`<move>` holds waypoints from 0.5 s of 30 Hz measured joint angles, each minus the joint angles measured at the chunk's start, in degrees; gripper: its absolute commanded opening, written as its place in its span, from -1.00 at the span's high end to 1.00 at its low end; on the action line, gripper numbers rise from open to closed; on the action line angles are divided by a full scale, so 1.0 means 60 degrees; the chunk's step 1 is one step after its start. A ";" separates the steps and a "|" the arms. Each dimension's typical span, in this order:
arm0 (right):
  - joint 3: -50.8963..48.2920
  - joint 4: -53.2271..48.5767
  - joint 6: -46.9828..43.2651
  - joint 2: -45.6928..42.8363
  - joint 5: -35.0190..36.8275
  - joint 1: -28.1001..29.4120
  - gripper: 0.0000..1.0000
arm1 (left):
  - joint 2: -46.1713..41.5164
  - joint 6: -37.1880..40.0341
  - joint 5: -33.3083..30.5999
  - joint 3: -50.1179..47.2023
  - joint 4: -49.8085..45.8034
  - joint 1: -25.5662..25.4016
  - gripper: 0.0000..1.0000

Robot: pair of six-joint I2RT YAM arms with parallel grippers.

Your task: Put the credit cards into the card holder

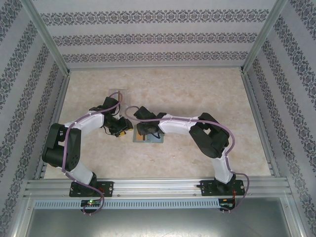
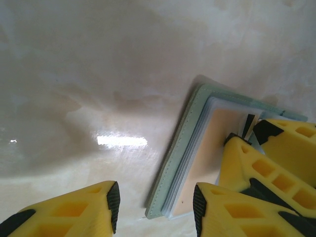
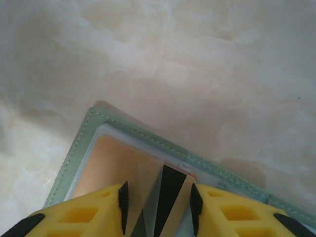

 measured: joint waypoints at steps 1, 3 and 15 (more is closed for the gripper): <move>0.0055 -0.0058 -0.0055 0.0026 0.0080 0.0025 0.29 | 0.0000 0.0000 0.0000 -0.0025 0.0000 0.0000 0.07; 0.0146 -0.0113 -0.0135 0.0076 0.0168 0.0044 0.30 | 0.0000 0.0000 0.0004 -0.0066 -0.0004 0.0000 0.07; 0.0033 0.0120 -0.0266 0.0113 0.0499 0.0044 0.49 | 0.0040 0.0149 0.0004 -0.0073 -0.0007 0.0000 0.08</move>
